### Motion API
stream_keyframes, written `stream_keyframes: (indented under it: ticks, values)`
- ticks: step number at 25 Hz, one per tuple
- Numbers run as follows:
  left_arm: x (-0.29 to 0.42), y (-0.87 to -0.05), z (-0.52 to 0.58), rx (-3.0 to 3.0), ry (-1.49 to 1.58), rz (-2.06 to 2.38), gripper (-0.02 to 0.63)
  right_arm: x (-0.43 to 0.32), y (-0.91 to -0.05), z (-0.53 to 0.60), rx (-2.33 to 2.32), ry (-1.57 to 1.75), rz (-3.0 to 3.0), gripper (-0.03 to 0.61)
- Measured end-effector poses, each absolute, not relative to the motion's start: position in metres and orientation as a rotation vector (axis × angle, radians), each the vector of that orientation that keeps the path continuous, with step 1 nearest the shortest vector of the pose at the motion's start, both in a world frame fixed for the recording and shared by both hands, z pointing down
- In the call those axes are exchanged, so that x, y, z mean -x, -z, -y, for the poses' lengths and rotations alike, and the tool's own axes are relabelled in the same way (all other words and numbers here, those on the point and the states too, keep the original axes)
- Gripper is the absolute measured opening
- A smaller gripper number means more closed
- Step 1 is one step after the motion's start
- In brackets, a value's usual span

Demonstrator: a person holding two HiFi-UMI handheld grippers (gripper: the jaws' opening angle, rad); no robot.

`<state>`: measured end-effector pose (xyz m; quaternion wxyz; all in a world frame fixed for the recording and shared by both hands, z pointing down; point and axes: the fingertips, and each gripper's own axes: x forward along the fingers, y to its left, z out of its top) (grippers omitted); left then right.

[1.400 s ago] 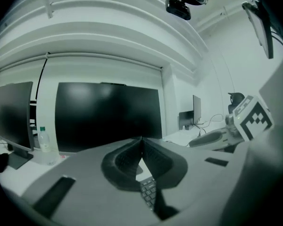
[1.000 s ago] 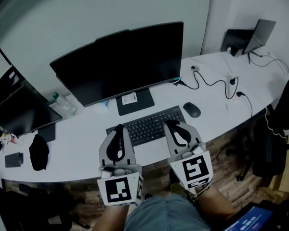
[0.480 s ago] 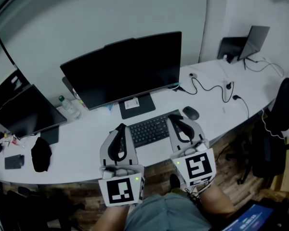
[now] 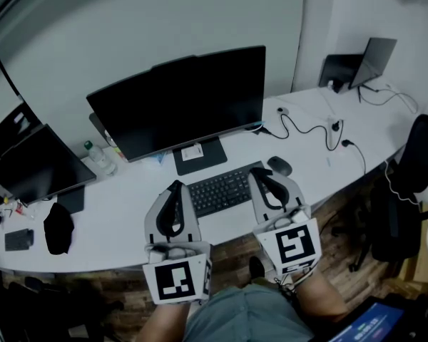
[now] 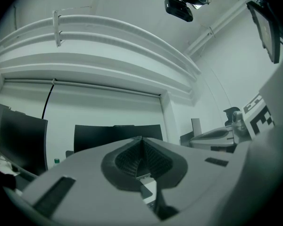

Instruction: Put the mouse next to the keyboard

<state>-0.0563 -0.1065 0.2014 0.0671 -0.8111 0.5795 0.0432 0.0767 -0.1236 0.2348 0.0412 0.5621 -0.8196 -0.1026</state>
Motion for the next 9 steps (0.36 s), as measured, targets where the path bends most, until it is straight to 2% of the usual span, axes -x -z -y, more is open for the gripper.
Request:
stream_keyframes:
  ticks: [9]
  values:
    - [0.0513,-0.2044,0.1077,2.457,-0.128,-1.732,0.005,-0.0796,-0.2361,0.1249,-1.730,0.312,2.501,0.014]
